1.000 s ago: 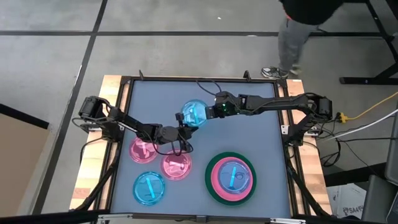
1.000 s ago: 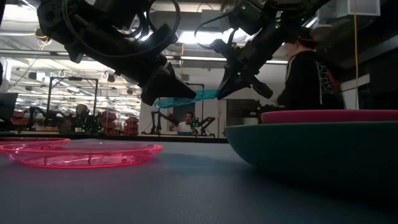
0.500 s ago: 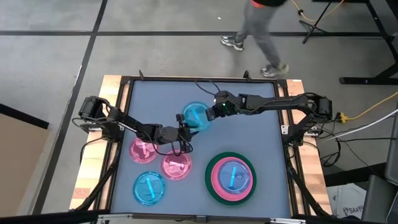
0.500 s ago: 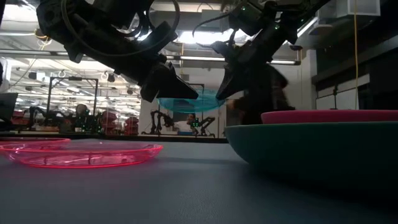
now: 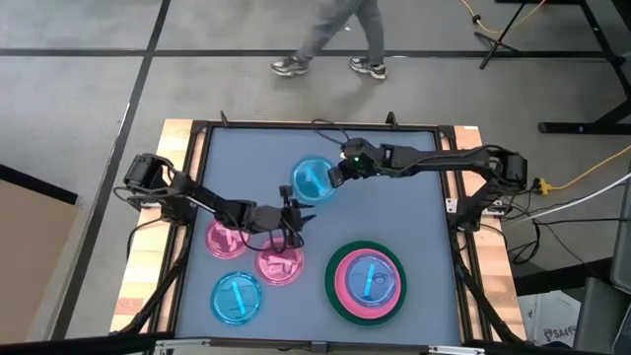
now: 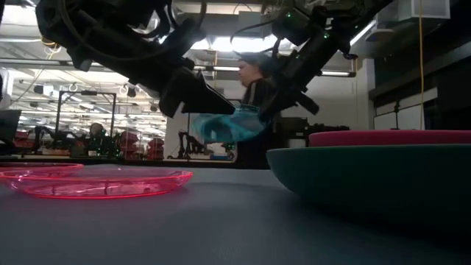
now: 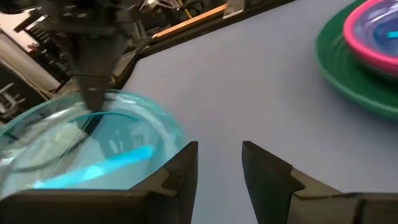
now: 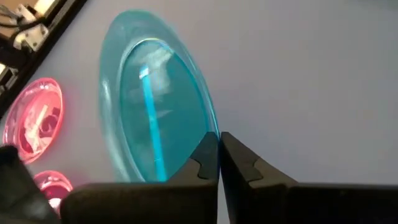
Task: Stack plastic plates
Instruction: Stack the top blue plate on top of the blue plate
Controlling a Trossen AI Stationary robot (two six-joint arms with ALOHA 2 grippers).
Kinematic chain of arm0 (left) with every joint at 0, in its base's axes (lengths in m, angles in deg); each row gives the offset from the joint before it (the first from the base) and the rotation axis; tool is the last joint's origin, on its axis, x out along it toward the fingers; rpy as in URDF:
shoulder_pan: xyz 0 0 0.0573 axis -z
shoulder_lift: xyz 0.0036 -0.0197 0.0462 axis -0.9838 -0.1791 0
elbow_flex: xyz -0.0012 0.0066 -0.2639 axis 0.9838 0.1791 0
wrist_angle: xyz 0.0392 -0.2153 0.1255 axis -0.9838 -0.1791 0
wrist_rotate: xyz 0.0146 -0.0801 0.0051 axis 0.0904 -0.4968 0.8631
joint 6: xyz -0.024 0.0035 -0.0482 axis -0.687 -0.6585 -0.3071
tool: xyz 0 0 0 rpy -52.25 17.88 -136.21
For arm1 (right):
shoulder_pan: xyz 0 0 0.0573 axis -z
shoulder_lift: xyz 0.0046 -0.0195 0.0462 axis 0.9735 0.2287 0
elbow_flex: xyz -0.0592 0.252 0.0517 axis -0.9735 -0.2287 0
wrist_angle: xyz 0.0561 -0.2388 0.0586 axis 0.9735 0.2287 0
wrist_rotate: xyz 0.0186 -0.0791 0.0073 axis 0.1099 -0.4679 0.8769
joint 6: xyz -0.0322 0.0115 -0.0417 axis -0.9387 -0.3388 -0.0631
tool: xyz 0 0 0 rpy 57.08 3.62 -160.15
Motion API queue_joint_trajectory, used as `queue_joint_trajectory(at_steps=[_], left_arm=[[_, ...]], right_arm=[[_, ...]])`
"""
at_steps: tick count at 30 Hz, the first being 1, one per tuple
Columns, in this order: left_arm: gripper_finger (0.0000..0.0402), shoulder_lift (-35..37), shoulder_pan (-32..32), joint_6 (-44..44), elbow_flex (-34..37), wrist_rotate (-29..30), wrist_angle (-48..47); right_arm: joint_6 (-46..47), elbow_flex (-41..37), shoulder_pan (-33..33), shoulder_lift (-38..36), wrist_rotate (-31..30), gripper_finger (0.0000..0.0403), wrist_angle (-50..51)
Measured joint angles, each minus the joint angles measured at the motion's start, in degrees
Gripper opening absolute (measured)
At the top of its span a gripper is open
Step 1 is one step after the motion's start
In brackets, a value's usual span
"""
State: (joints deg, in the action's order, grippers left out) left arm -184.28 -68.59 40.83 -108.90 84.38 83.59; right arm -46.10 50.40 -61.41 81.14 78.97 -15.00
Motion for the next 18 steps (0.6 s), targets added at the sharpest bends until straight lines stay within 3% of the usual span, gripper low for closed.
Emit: queue_joint_trajectory(at_steps=[7,15,18], left_arm=[[0.0118,0.0,2.9,-2.16,0.0,-0.01,1.24],[0.0118,0.0,5.92,-7.08,0.0,-0.02,1.21],[0.0118,0.0,6.96,-8.87,0.0,0.0,1.15]], right_arm=[[-5.07,0.0,5.67,-2.55,5.64,0.0,-0.03],[-17.23,0.0,12.52,-5.51,27.8,0.0,0.09],[-19.99,0.0,12.82,-6.06,33.34,0.0,0.46]])
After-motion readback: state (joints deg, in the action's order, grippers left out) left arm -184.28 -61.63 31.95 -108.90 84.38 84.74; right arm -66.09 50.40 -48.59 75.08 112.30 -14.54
